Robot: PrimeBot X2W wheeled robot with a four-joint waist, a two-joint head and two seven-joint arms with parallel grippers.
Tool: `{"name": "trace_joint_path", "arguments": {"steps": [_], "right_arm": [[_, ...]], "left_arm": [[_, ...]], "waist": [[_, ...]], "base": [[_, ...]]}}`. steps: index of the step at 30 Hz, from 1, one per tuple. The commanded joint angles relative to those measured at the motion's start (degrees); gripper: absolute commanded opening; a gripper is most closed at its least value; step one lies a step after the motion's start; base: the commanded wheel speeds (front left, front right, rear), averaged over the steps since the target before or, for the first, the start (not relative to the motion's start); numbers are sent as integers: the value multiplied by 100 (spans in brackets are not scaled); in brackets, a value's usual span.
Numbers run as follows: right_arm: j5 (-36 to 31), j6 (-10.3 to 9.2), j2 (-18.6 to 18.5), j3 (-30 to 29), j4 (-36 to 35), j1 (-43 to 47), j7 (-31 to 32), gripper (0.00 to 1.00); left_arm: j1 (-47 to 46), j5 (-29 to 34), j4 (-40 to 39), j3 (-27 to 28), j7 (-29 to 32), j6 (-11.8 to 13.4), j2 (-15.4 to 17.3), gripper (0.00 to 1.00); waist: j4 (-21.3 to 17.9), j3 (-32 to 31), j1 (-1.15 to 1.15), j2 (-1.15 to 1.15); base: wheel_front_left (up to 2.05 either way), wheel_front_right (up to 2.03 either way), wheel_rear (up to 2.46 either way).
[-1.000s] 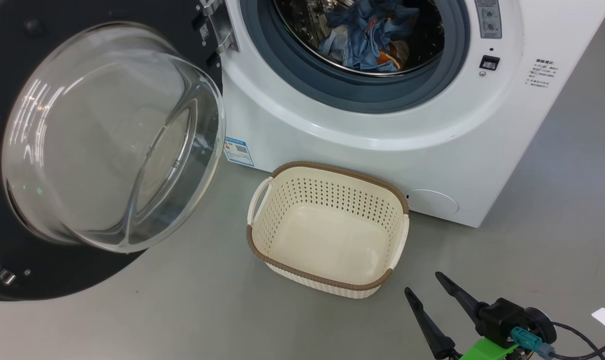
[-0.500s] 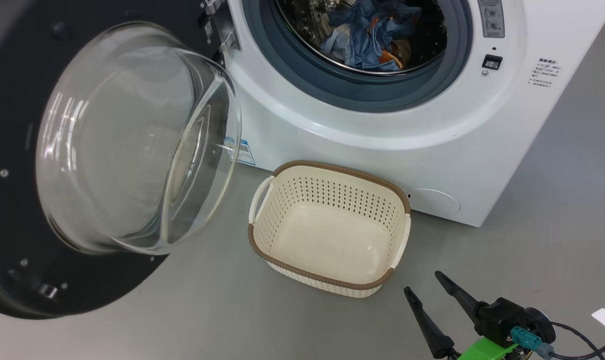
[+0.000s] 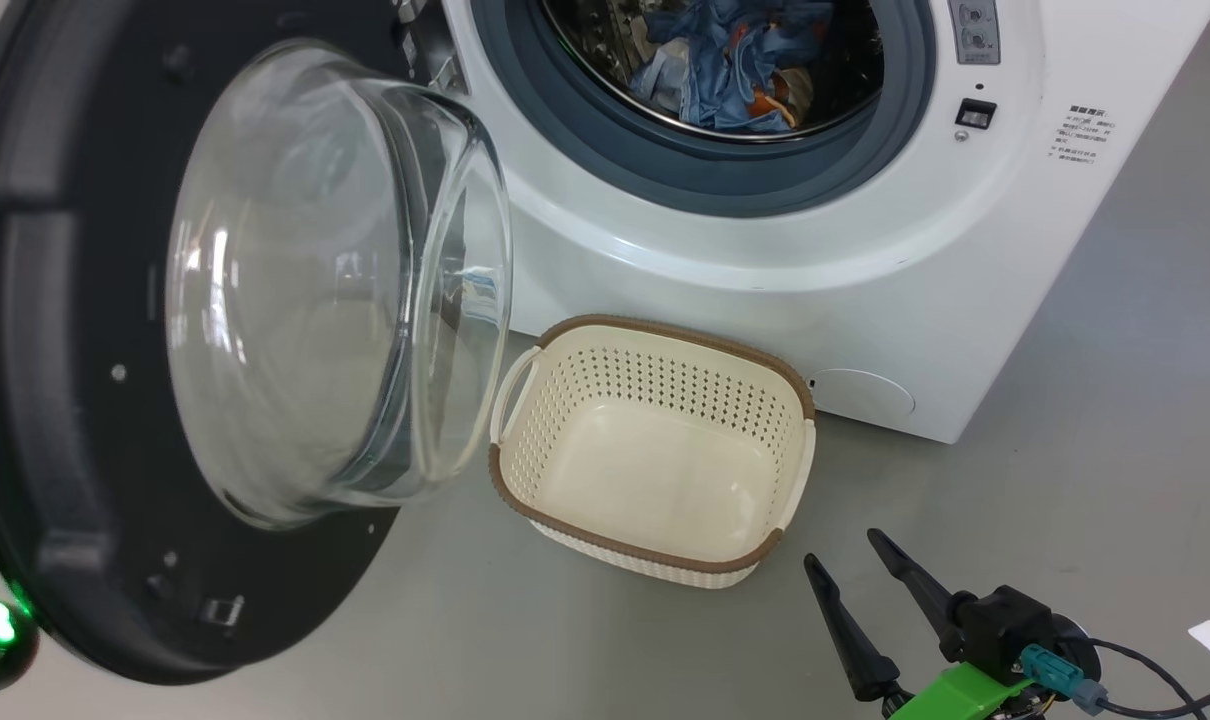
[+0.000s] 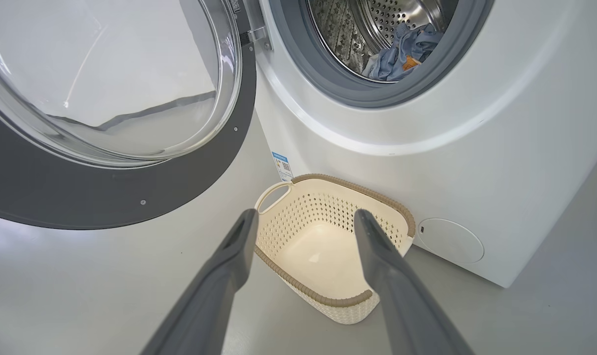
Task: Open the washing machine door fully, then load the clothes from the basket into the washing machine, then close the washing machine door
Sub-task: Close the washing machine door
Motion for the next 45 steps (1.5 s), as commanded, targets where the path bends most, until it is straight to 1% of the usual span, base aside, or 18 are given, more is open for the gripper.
{"name": "trace_joint_path", "arguments": {"steps": [1,6,8,9,13,17,20,21,22,23,29,33,38,45], "right_arm": [[-37,17,50,111,-150,-79,-28,100],[-31,17,163,80,-152,-110,-28,100],[-27,17,199,73,-156,-126,-28,100],[-27,17,199,73,-156,-126,-28,100],[-21,17,253,58,-166,-153,-28,100],[-17,17,302,53,-169,-165,-28,100],[-20,17,332,37,-184,-179,-28,100],[-21,17,340,41,-183,-180,-28,100],[-23,17,351,45,-185,-179,-28,100],[-24,17,355,39,-184,-172,-28,100],[-40,17,367,44,-165,-140,-28,100],[-31,17,375,121,-161,-176,-28,100],[-35,17,372,212,-141,-169,-28,100],[-39,17,317,308,-116,-187,-28,100]], "left_arm": [[32,-29,-352,71,142,-17,107,0],[213,176,-1010,-142,109,-17,-346,0],[266,309,-1252,-310,87,-17,-494,0],[266,309,-1252,-310,87,-17,-494,0],[284,419,-1614,-623,-84,-17,-723,0],[245,364,-1828,-996,-379,-17,-827,0],[204,453,-1958,-1343,-707,-18,-848,0],[185,441,-1968,-1481,-830,-18,-851,0],[126,566,-1964,-1738,-1137,-18,-853,0],[85,659,-1951,-1878,-1293,-18,-854,0],[-345,652,-1626,-2658,-2147,-18,-855,0],[-757,885,-1236,-2974,-2649,-18,-856,0],[-1361,1124,-613,-3153,-3190,-18,-856,0],[-2277,1374,344,-3186,-3868,-18,-819,0]], "waist": [[-23,12,0,0],[-119,0,0,0],[-173,2,0,0],[-173,2,0,0],[-319,-3,0,0],[-519,-20,0,0],[-703,-23,0,0],[-770,-29,0,0],[-900,-46,0,0],[-964,-58,0,0],[-1323,-82,0,0],[-1602,-66,0,0],[-1955,-1,0,0],[-2376,106,0,0]], "base": [[0,0,0],[0,0,0],[0,0,0],[0,0,0],[0,0,0],[0,0,0],[0,0,0],[0,0,0],[0,0,0],[0,0,0],[0,0,0],[0,0,0],[0,0,0],[0,0,0]]}}
